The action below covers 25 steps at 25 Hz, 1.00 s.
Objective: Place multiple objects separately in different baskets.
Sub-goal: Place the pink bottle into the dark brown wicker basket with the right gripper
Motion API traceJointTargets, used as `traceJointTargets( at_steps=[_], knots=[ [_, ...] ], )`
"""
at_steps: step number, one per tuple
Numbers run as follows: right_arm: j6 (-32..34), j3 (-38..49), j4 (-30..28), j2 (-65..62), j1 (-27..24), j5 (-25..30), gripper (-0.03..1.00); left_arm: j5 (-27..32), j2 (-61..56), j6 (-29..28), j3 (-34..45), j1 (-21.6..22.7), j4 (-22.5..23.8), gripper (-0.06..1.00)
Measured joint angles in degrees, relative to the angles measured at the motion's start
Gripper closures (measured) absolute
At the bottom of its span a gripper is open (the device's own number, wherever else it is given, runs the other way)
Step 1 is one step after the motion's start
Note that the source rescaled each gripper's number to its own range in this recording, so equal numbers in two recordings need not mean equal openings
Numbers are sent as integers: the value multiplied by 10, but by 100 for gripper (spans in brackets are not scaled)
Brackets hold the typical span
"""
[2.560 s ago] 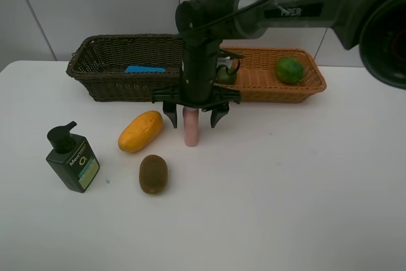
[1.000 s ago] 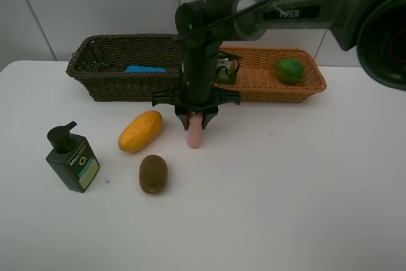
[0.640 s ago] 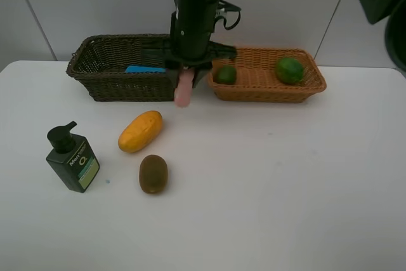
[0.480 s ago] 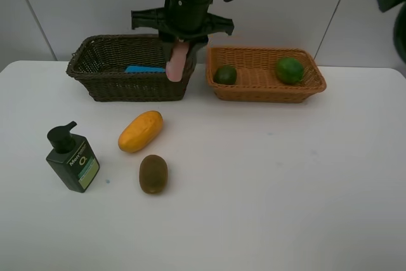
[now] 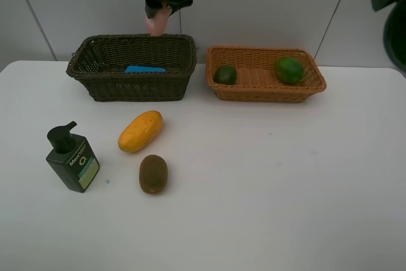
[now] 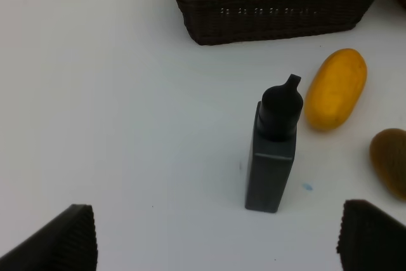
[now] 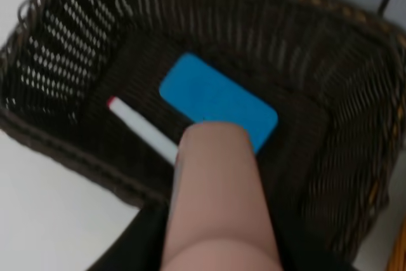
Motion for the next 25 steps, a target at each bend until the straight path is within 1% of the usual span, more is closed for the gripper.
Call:
traceJointTargets(
  at_steps=[2, 5, 16, 18, 25],
  knots=[
    [-1, 0, -2, 12, -6, -48, 71, 0, 0, 0, 0, 0, 0, -6],
    [-3, 0, -3, 33, -12, -101, 71, 0, 0, 0, 0, 0, 0, -6],
    [-3, 0, -3, 147, -20, -246, 71, 0, 0, 0, 0, 0, 0, -6],
    [-3, 0, -3, 165, -20, -257, 71, 0, 0, 0, 0, 0, 0, -6],
    [-3, 0, -3, 178, -20, -262, 71, 0, 0, 0, 0, 0, 0, -6]
  ],
)
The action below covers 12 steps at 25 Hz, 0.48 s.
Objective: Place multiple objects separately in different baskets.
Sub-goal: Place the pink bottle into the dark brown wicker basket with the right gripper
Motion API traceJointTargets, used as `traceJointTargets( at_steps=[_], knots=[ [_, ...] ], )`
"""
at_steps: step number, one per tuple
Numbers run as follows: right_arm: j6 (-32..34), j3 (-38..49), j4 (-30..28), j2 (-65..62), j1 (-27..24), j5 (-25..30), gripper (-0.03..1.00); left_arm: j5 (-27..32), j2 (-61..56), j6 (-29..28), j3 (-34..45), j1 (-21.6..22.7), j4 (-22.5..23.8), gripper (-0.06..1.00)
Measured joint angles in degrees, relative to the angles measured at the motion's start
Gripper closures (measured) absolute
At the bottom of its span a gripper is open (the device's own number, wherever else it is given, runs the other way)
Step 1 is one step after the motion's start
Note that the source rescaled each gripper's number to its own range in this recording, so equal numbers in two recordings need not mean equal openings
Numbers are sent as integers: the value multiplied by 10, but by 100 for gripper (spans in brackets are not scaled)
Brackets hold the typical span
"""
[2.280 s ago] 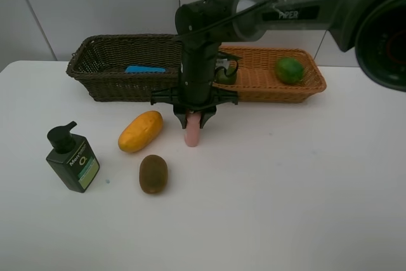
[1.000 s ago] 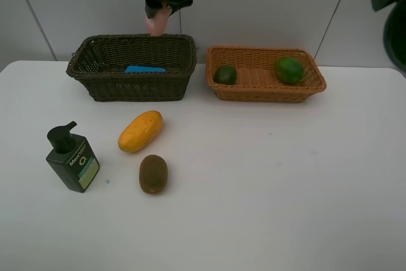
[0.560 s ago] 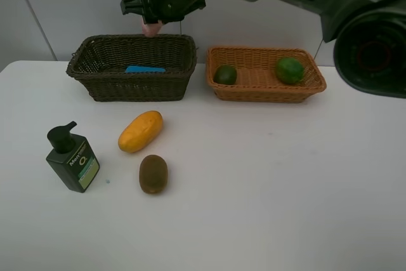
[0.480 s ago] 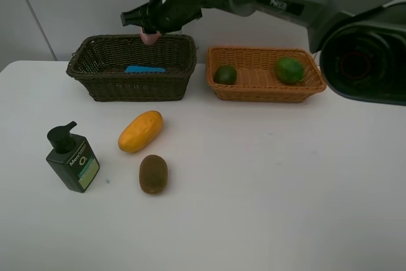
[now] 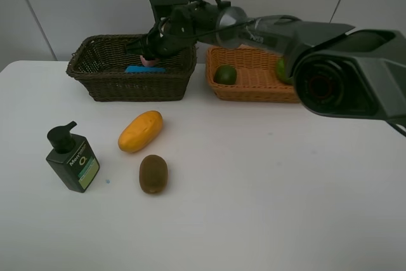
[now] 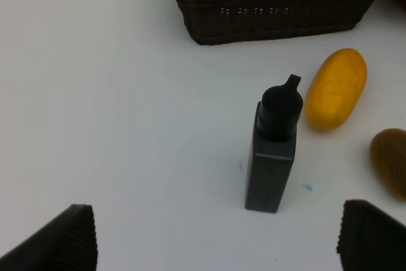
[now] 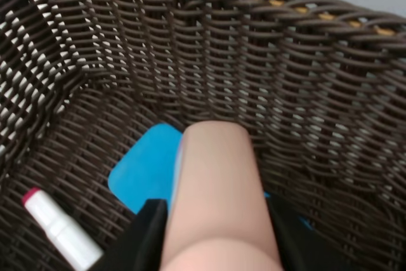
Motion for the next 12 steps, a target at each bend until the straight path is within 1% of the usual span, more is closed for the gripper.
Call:
traceJointTargets(
  at_steps=[4, 5, 7, 8, 9, 11, 12],
  knots=[
    [0, 0, 1, 0, 0, -2, 71, 0, 0, 0, 0, 0, 0, -6],
    [0, 0, 1, 0, 0, -7, 66, 0, 0, 0, 0, 0, 0, -6],
    [0, 0, 1, 0, 0, -18, 38, 0, 0, 0, 0, 0, 0, -6],
    [0, 0, 1, 0, 0, -26, 22, 0, 0, 0, 0, 0, 0, -6],
    [0, 0, 1, 0, 0, -30, 12, 0, 0, 0, 0, 0, 0, -6],
    [0, 0, 2, 0, 0, -33, 2, 0, 0, 0, 0, 0, 0, -6],
    [0, 0, 2, 0, 0, -34, 0, 0, 0, 0, 0, 0, 0, -6]
  ],
)
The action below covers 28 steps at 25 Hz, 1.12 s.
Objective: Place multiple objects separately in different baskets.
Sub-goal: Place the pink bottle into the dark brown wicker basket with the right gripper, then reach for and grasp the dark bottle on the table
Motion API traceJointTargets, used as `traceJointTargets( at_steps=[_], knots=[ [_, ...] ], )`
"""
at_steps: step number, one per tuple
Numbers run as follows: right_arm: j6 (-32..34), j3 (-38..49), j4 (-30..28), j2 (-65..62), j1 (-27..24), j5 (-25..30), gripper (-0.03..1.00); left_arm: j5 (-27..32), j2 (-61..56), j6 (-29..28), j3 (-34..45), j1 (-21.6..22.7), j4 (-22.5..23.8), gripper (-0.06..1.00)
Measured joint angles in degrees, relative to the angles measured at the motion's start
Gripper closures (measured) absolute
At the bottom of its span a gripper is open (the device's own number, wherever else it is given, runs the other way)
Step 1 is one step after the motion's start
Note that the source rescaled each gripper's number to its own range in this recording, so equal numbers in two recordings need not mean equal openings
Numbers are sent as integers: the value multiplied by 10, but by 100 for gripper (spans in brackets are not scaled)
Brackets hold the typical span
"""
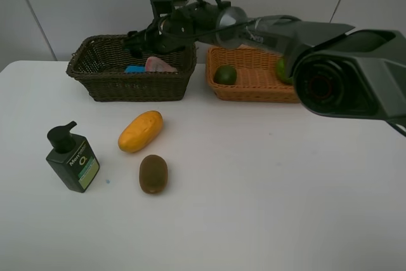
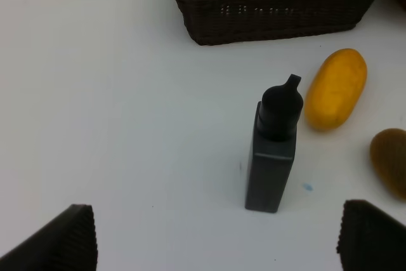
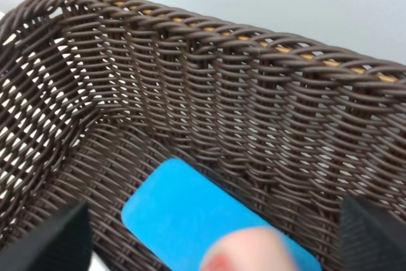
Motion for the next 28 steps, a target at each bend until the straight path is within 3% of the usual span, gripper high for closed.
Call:
traceJointTargets(
  at_steps=[13, 19, 28],
  knots=[
    [0, -4, -2, -6, 0, 16, -3, 0, 0, 0, 0, 0, 0, -6],
    [0, -4, -9, -61, 0, 110, -3, 0, 0, 0, 0, 0, 0, -6],
    [0, -5, -77, -187, 0, 270, -3, 0, 0, 0, 0, 0, 0, -6]
  ],
)
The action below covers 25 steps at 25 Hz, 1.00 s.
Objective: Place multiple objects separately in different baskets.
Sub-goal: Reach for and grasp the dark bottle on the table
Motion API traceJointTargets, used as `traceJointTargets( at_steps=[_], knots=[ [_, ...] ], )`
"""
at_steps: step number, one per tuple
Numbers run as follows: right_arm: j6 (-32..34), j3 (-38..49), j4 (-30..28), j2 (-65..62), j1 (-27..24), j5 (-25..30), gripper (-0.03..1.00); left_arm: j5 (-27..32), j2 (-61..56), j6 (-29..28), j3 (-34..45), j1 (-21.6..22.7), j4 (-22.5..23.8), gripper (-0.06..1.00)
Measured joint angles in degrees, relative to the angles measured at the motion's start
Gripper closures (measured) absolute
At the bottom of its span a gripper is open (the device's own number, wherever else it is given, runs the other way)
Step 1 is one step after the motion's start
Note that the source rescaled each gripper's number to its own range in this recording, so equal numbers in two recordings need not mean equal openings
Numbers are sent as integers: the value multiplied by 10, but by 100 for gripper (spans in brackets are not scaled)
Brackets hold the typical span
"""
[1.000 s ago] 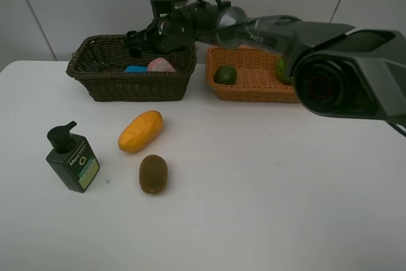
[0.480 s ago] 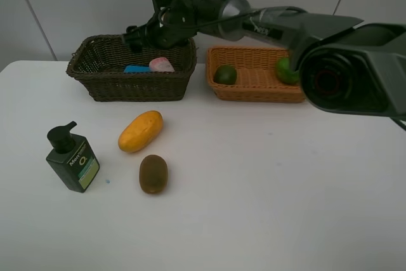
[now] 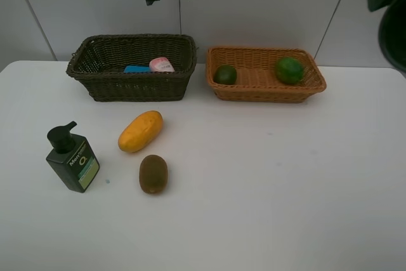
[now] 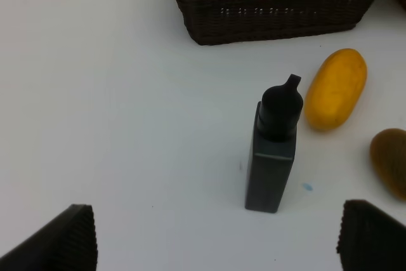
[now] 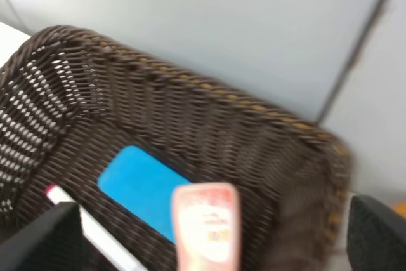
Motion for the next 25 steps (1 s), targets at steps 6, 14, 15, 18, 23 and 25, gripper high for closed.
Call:
traceJointTargets(
  at_steps=[6, 14, 15, 18, 23, 25],
  knots=[
    [-24, 0, -21, -69, 0, 109, -3, 0, 0, 0, 0, 0, 0, -6],
    [-56, 5, -26, -159, 0, 212, -3, 0, 0, 0, 0, 0, 0, -6],
    [-58, 11, -26, -172, 0, 213, -3, 0, 0, 0, 0, 0, 0, -6],
    [-60, 48, -27, -223, 0, 214, -3, 0, 0, 0, 0, 0, 0, -6],
    [-60, 142, -27, -306, 0, 216, -3, 0, 0, 0, 0, 0, 0, -6],
    [-61, 192, -27, -345, 0, 217, -3, 0, 0, 0, 0, 0, 0, -6]
  ],
)
